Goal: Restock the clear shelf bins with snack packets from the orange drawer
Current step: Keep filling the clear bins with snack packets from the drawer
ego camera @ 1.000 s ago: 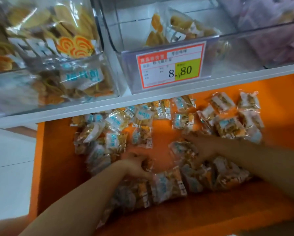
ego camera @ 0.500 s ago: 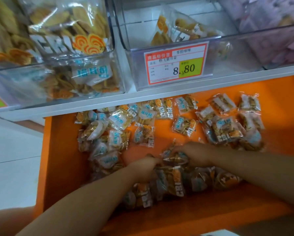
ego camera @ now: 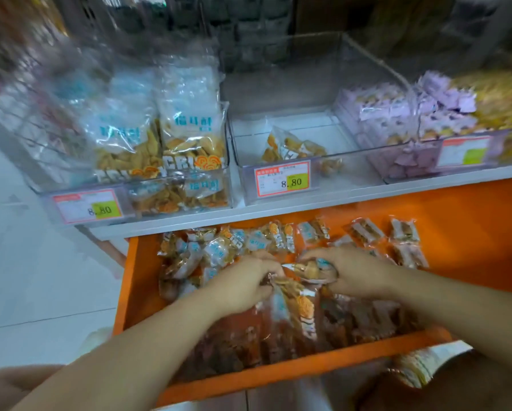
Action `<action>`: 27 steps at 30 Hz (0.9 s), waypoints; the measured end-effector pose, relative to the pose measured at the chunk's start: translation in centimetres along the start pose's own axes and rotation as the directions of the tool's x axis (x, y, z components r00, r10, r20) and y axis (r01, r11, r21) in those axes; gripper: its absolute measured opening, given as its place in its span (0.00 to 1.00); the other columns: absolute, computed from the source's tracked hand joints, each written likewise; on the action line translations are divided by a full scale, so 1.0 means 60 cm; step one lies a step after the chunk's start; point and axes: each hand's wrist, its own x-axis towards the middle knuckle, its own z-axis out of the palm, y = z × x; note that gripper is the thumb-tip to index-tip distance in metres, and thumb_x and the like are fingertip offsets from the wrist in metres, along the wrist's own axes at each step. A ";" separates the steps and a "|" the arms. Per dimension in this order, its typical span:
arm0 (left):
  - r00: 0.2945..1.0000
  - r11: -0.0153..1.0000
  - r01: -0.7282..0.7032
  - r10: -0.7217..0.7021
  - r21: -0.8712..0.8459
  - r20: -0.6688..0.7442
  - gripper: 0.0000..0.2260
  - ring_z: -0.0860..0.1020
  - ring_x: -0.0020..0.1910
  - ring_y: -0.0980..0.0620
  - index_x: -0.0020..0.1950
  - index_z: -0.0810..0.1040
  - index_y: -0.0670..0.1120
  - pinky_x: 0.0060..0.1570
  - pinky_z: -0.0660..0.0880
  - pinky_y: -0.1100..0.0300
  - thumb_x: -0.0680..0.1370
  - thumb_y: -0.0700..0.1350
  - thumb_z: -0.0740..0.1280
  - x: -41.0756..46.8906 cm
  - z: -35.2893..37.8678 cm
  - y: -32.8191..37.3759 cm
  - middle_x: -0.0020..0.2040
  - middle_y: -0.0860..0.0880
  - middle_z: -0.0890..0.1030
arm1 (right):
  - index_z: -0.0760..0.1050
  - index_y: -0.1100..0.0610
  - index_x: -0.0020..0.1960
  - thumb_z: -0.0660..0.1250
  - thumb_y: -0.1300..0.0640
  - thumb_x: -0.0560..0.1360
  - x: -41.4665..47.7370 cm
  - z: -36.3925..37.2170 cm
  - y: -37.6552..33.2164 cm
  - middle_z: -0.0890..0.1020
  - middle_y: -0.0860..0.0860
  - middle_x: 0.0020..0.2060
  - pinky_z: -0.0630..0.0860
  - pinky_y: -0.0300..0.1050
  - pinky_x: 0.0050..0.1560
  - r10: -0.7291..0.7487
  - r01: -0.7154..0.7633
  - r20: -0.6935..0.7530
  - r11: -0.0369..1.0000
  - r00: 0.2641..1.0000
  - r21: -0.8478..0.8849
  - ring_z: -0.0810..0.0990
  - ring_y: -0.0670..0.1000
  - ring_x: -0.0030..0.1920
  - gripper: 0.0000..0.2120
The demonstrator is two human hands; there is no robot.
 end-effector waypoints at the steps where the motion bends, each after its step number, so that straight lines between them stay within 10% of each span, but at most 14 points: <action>1: 0.999 1.000 -0.022 0.022 0.001 -0.041 0.11 0.70 0.64 0.55 0.56 0.78 0.50 0.64 0.63 0.65 0.76 0.38 0.66 -0.010 -0.022 0.018 0.66 0.52 0.69 | 0.68 0.40 0.65 0.66 0.64 0.70 -0.019 -0.020 -0.013 0.79 0.47 0.37 0.71 0.42 0.35 -0.010 0.009 -0.065 1.000 0.998 -0.011 0.77 0.49 0.36 0.30; 5: 0.963 0.989 -0.131 0.143 0.066 -0.227 0.13 0.74 0.50 0.60 0.54 0.78 0.51 0.53 0.66 0.68 0.75 0.35 0.65 -0.060 -0.112 0.102 0.64 0.56 0.68 | 0.71 0.36 0.58 0.69 0.66 0.70 -0.102 -0.106 -0.073 0.78 0.37 0.51 0.70 0.27 0.46 -0.139 0.166 -0.329 0.985 0.934 0.054 0.75 0.36 0.52 0.28; 17: 0.553 0.962 -0.165 0.275 0.220 -0.787 0.16 0.71 0.57 0.55 0.55 0.79 0.42 0.57 0.63 0.74 0.70 0.29 0.65 -0.011 -0.314 0.212 0.61 0.47 0.72 | 0.75 0.50 0.64 0.72 0.67 0.66 -0.135 -0.313 -0.152 0.82 0.50 0.55 0.72 0.38 0.55 -0.322 0.235 -0.803 0.944 0.501 -0.232 0.79 0.50 0.55 0.28; 20: 0.655 0.982 -0.004 0.144 0.188 -0.742 0.16 0.74 0.60 0.46 0.59 0.79 0.44 0.60 0.71 0.56 0.73 0.34 0.63 0.041 -0.305 0.196 0.64 0.46 0.72 | 0.72 0.48 0.66 0.71 0.67 0.68 -0.079 -0.298 -0.120 0.81 0.52 0.56 0.75 0.48 0.55 -0.214 0.160 -0.802 0.976 0.557 -0.149 0.79 0.54 0.56 0.29; 27: 0.752 0.943 0.215 0.006 0.253 -0.659 0.14 0.76 0.57 0.46 0.58 0.80 0.50 0.51 0.74 0.54 0.78 0.38 0.59 0.074 -0.298 0.195 0.61 0.48 0.75 | 0.60 0.44 0.73 0.67 0.63 0.72 -0.052 -0.263 -0.067 0.70 0.48 0.65 0.72 0.30 0.38 0.037 0.136 -0.685 0.971 0.727 0.197 0.75 0.43 0.49 0.34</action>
